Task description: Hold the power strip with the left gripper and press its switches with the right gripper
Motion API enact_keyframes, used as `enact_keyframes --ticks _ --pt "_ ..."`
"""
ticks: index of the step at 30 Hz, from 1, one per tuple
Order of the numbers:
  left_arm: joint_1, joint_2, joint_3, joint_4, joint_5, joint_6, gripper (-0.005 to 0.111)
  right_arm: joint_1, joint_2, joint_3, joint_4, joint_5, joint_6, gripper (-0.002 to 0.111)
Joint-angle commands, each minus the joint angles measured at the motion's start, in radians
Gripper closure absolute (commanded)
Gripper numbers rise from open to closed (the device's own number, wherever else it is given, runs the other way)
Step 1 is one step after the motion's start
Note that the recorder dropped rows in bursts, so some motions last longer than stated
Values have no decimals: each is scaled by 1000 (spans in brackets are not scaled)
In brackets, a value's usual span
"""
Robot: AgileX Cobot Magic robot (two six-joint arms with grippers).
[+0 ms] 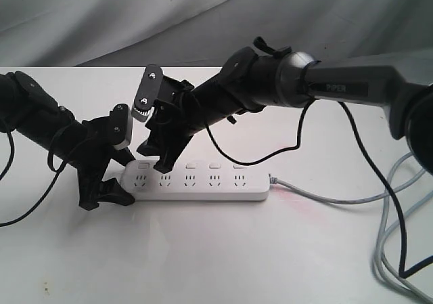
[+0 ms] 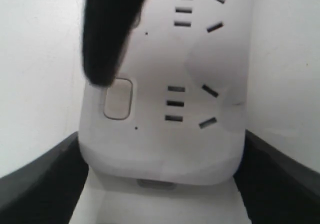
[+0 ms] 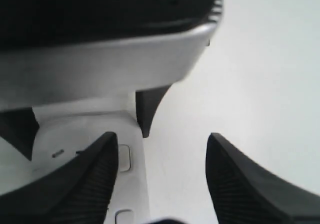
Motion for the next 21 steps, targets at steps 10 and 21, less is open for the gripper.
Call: enact_keyframes --ticks 10,21 --pt "-4 9 1 17 -52 13 44 -38 -34 62 -31 29 4 59" --pt "-4 9 1 17 -52 13 44 -38 5 62 -33 -13 4 59"
